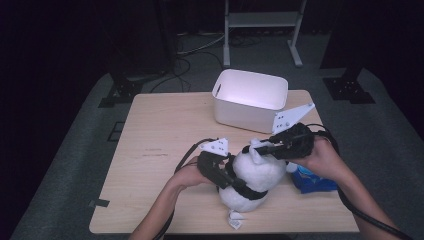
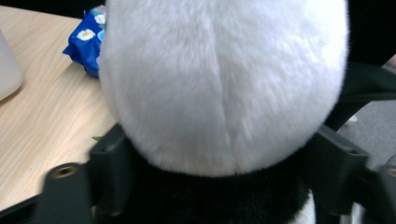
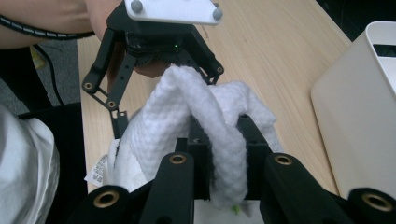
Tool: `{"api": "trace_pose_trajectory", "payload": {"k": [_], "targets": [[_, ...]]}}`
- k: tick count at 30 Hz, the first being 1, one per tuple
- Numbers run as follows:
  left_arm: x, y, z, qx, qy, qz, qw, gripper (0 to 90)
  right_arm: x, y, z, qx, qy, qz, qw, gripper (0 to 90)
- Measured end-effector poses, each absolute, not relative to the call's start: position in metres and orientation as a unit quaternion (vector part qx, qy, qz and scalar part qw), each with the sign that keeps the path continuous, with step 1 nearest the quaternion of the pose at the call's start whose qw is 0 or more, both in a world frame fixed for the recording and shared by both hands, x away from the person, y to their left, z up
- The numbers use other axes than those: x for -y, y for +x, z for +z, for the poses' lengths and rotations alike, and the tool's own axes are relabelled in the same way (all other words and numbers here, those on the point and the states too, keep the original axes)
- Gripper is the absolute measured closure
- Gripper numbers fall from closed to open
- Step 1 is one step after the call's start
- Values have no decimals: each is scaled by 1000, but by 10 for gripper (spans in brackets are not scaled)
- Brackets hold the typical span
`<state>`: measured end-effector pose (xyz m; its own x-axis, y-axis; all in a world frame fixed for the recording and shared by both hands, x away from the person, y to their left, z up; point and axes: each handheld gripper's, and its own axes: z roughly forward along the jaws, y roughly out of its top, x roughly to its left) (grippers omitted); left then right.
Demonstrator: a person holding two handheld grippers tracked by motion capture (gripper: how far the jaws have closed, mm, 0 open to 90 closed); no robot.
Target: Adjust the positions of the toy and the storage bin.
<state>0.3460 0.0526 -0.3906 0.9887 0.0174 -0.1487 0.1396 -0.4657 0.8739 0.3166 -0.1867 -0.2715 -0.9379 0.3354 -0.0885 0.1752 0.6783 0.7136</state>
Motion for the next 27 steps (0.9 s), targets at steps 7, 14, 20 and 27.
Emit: {"api": "trace_pose_trajectory", "payload": {"k": [7, 14, 20, 27], "targets": [[-59, 346, -380, -34, 858, -48, 511, 339, 187, 315, -266, -902, 134, 396, 107, 782], [-73, 343, -358, -29, 874, -30, 484, 348, 182, 312, -260, -898, 128, 406, 112, 782], [-92, 343, -343, -24, 894, -7, 447, 350, 175, 313, -259, -897, 121, 409, 113, 781], [-87, 344, -354, -29, 898, -17, 438, 348, 167, 317, -269, -910, 123, 379, 113, 778]]}}
